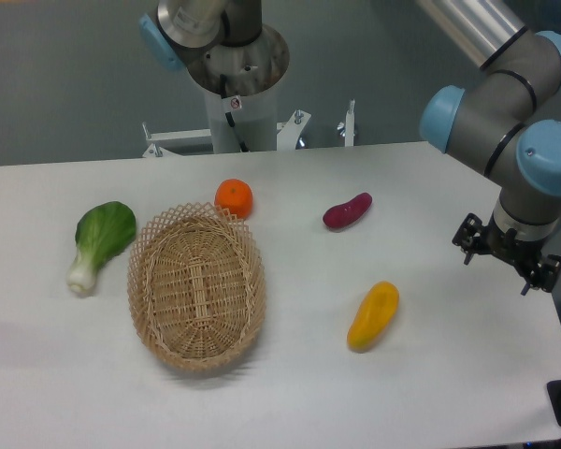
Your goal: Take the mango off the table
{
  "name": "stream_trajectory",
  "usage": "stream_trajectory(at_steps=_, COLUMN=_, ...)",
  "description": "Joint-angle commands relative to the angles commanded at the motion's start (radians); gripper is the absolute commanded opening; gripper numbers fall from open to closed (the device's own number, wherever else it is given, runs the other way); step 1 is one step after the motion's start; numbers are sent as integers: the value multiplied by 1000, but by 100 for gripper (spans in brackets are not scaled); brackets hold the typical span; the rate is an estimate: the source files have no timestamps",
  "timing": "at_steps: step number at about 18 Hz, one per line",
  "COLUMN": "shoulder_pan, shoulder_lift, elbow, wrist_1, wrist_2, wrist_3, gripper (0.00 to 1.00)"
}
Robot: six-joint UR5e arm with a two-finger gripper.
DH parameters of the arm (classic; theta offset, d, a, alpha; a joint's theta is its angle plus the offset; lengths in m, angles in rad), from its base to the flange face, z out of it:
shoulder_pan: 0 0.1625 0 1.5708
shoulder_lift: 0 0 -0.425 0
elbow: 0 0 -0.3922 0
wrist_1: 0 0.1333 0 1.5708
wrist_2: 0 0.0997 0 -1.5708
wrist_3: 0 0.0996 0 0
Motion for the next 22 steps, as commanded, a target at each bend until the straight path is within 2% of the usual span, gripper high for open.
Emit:
stream_trajectory(at_steps=10, shoulder_pan=-2, shoulder_lift=0, elbow=-5, wrist_1=5, wrist_2=0, wrist_3=-9, gripper=100)
stream_trajectory(at_steps=16, shoulder_pan=-17, shoulder_lift=11, elbow=-28, wrist_1=6, wrist_2=2, wrist_3=-60, gripper=100)
stream_trajectory(at_steps=22, shoulder_pan=-109, shoulder_lift=28, elbow=-94, wrist_1=6, wrist_2=0, wrist_3=-221, gripper=100)
